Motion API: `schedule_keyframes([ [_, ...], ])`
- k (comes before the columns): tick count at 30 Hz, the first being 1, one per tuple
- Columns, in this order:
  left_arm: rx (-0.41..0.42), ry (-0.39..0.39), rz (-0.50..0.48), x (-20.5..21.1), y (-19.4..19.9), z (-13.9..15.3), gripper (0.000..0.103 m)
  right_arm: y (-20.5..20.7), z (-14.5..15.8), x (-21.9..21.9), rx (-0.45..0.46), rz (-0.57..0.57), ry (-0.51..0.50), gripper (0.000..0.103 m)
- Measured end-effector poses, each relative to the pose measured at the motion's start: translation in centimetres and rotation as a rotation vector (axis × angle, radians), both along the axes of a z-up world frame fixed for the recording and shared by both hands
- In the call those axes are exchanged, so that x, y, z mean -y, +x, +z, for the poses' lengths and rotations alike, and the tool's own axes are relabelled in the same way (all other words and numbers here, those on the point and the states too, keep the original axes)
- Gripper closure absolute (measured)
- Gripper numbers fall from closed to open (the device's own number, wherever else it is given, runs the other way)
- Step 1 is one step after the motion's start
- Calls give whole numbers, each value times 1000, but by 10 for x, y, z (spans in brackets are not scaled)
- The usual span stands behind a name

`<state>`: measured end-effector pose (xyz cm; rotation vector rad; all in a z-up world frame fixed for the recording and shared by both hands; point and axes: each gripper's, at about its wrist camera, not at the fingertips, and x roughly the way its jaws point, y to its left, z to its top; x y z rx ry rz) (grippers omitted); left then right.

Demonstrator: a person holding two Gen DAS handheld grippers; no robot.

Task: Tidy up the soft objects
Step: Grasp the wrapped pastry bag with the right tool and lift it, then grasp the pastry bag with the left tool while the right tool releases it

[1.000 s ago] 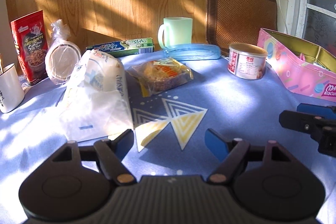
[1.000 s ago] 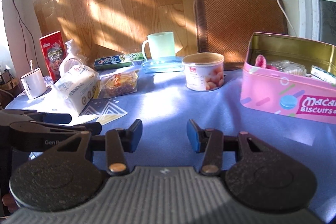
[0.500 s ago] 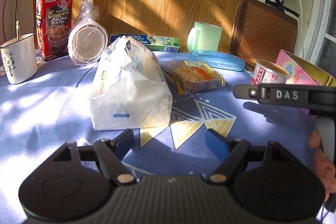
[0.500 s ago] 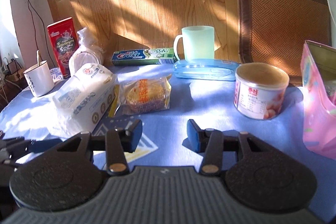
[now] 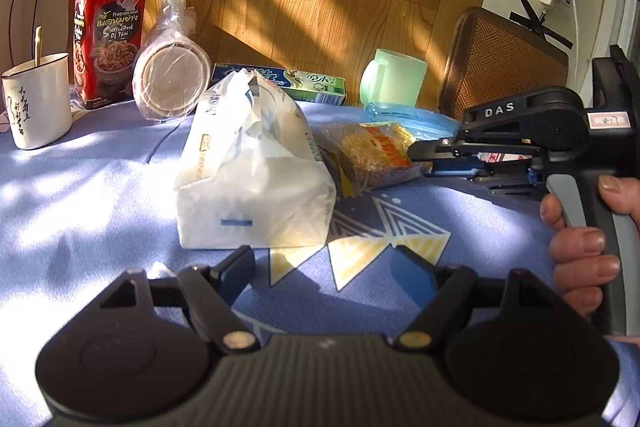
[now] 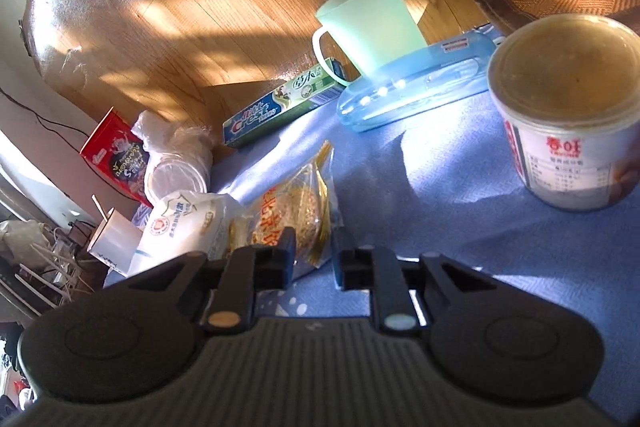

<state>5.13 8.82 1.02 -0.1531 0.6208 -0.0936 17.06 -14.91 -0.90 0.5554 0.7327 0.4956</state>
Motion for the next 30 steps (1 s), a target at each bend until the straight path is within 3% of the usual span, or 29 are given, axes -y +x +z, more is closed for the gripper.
schedule_keyframes([
  [8, 0, -27, -24, -2, -1, 1, 21, -97, 5, 55, 38, -27, -51, 82],
  [12, -12, -59, -87, 5, -5, 5, 20, -157, 0, 92, 74, -77, -80, 82],
  [15, -37, -130, -195, 29, -11, 9, 20, -188, -5, 103, 124, -89, -135, 77],
  [16, -45, -143, -236, 39, -13, 11, 20, -196, -6, 104, 144, -85, -154, 73],
  [20, -108, -204, -362, 72, -10, 14, 20, -207, -7, 92, 245, -34, -261, 31],
  [22, -145, -229, -386, 83, -5, 14, 20, -204, -9, 79, 299, 8, -354, 23],
  [24, -176, -233, -413, 96, 0, 13, 20, -195, -12, 67, 319, 40, -433, 23],
  [26, -194, -215, -427, 109, 4, 12, 28, -186, -15, 59, 336, 94, -478, 23],
  [28, -234, -201, -443, 121, 10, 7, 49, -176, -19, 50, 334, 116, -504, 25],
  [30, -226, -206, -439, 128, 10, 7, 52, -174, -19, 47, 368, 109, -527, 34],
])
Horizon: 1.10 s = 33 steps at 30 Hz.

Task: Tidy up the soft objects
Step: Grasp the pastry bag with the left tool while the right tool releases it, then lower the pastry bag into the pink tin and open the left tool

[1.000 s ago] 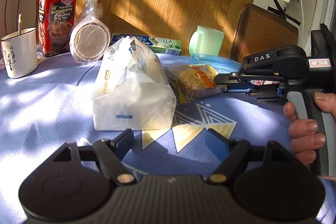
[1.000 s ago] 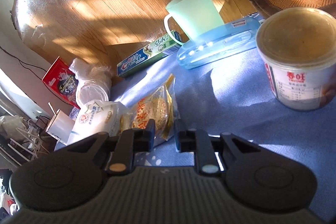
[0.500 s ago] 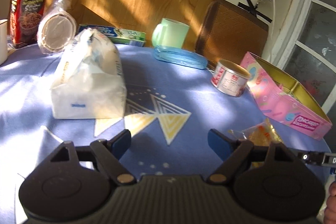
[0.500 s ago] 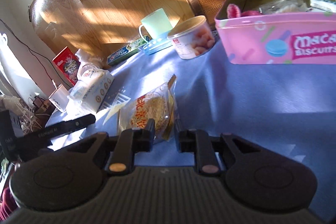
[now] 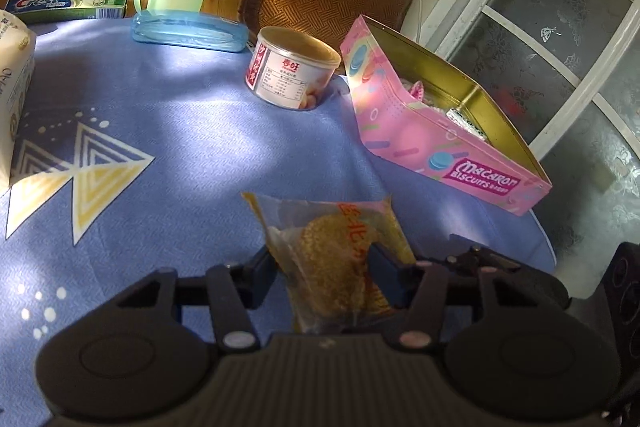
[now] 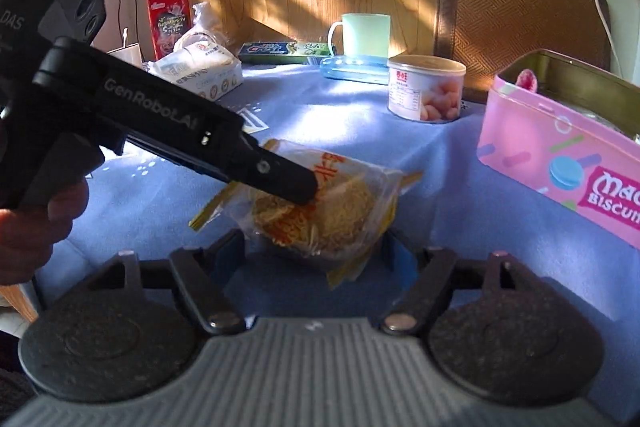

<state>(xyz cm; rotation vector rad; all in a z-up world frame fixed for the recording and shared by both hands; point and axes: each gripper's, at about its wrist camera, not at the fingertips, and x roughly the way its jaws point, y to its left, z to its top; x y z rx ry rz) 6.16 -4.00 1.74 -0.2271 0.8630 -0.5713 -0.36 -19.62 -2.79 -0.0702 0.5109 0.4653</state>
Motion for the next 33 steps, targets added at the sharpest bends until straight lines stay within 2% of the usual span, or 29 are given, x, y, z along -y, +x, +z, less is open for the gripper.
schedule_keyframes([
  [4, 49, 40, -33, 19, 1, 22, 54, -5, 10, 15, 62, -53, 38, 37],
  [9, 179, 57, -130, 69, 9, 60, 54, -14, 34, 55, 190, -190, 72, 37],
  [13, 242, 61, -196, 119, 27, 78, 54, 0, 45, 91, 236, -311, 86, 37],
  [16, 279, 79, -207, 155, 44, 85, 53, 21, 49, 115, 255, -381, 90, 37],
  [18, 305, 99, -190, 173, 54, 86, 51, 38, 49, 127, 281, -438, 60, 37],
  [21, 326, 173, -114, 194, 68, 81, 47, 65, 41, 136, 338, -617, -99, 35],
  [22, 323, 193, -94, 196, 69, 79, 47, 70, 38, 140, 335, -653, -122, 35],
  [25, 308, 211, -77, 188, 62, 70, 44, 57, 35, 159, 321, -676, -27, 36],
  [28, 337, 301, -49, 184, 51, 60, 41, 29, 31, 163, 326, -695, 38, 36],
  [30, 326, 338, -50, 182, 45, 55, 42, 9, 30, 162, 322, -700, 93, 36],
  [33, 316, 351, -56, 176, 31, 51, 41, -18, 30, 162, 328, -718, 159, 36],
])
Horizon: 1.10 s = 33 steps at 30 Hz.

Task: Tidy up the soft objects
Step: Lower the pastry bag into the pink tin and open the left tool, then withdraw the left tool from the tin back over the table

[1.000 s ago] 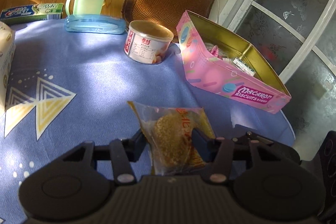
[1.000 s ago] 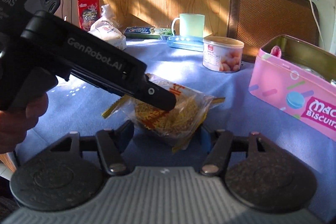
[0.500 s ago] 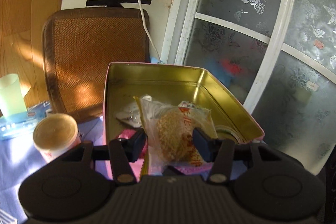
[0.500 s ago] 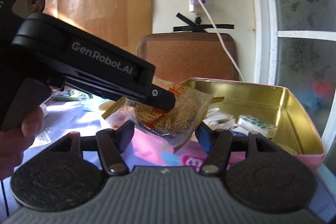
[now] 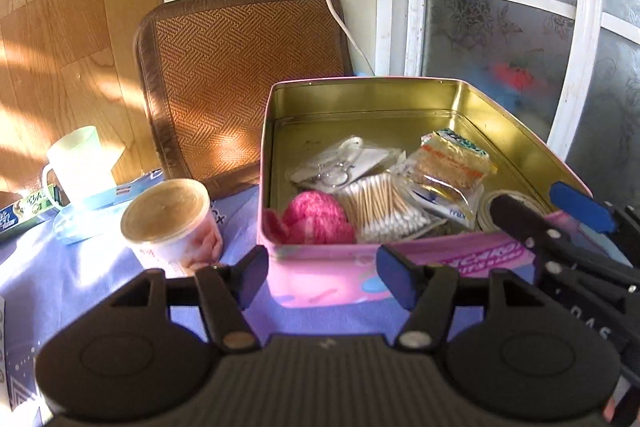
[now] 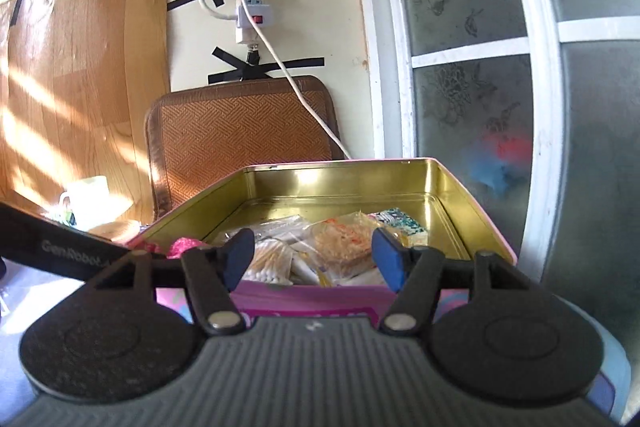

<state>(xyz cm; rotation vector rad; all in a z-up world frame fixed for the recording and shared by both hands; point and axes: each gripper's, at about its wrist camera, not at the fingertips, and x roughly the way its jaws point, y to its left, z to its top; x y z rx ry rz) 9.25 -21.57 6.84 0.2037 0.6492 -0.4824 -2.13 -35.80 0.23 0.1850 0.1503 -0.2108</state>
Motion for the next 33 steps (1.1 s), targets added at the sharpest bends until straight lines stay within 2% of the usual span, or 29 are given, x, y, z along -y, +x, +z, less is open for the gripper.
schedule_keyframes([
  [4, 38, 29, -2, -10, -22, -1, 36, -16, -2, 0, -10, 31, 131, 36],
  [8, 69, 52, 3, -23, -42, -3, 35, -23, -11, -4, -55, 62, 268, 36],
  [13, 84, 65, 15, -43, -56, -8, 34, -23, -18, -15, -120, 100, 347, 36],
  [23, 61, 53, 59, -84, -68, -22, 33, -25, -19, -50, -171, 155, 334, 36],
  [33, 38, 27, 105, -118, -65, -29, 31, -19, -11, -83, -190, 207, 278, 36],
])
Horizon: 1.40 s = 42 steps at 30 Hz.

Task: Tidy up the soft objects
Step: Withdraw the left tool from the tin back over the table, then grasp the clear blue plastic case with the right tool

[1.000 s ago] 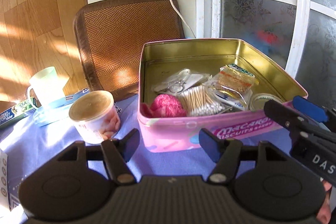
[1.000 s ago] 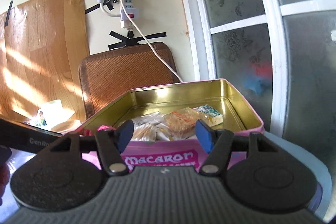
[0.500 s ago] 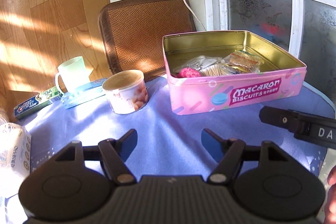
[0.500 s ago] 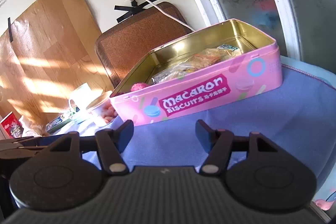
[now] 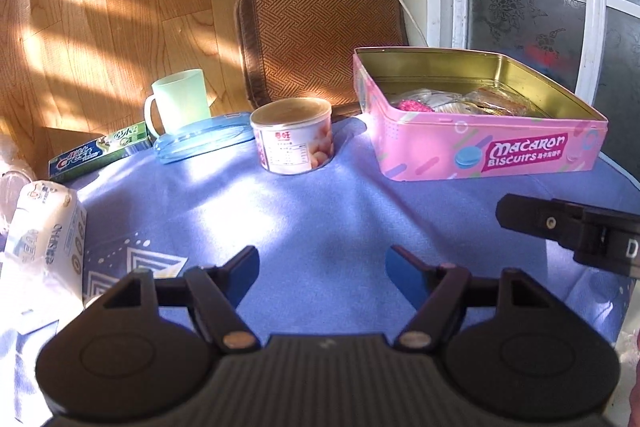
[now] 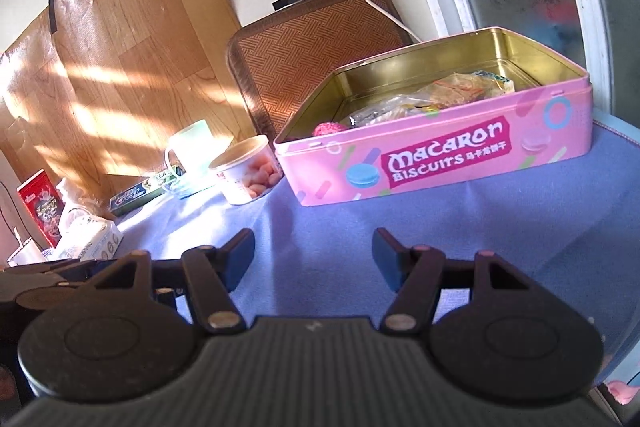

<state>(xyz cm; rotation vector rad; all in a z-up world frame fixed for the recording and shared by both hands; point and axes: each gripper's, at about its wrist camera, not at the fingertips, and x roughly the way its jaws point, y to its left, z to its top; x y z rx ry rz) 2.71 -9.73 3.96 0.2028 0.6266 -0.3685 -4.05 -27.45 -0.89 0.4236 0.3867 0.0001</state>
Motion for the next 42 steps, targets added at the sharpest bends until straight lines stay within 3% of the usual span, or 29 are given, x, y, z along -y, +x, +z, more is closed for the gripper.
schedule_keyframes([
  [34, -51, -47, 215, -104, 23, -20, 28, 52, 9, -89, -17, 229, -114, 40],
  [42, -48, -78, 285, -134, 25, -28, 28, 99, 23, -118, 33, 335, -244, 48],
])
